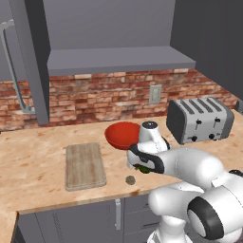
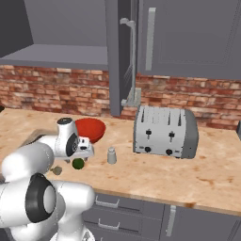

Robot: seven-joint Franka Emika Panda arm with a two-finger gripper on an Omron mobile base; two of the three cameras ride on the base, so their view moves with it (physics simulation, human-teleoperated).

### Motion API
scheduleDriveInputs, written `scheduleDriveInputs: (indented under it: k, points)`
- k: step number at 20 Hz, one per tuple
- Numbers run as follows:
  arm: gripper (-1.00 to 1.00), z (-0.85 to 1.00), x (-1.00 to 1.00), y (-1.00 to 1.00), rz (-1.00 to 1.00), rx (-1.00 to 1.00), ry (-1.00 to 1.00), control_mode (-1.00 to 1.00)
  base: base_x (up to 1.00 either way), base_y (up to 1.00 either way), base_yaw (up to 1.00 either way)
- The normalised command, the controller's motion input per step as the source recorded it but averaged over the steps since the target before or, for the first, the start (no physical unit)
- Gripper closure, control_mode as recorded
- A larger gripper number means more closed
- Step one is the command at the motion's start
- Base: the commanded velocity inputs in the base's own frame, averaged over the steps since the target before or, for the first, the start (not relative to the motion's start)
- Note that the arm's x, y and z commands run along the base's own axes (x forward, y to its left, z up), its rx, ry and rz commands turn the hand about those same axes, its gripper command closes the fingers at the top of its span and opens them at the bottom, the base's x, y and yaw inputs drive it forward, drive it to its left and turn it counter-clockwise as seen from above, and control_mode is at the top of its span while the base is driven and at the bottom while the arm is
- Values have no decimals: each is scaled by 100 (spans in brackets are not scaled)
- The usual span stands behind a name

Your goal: Open the cabinet. Place the bowl and condiment on the counter. Then place the lime and garlic on the cutting board.

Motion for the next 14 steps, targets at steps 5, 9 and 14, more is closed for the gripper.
scheduleDriveInputs:
  k: [5, 9, 14]
  points:
    - [-100, -28, -6, -1, 0, 0, 1, -100, 0, 0, 0]
    - [100, 3, -50, 0, 0, 0, 0, -100, 0, 0, 0]
    - [100, 70, -17, 20, 2, -1, -15, -100, 0, 0, 0]
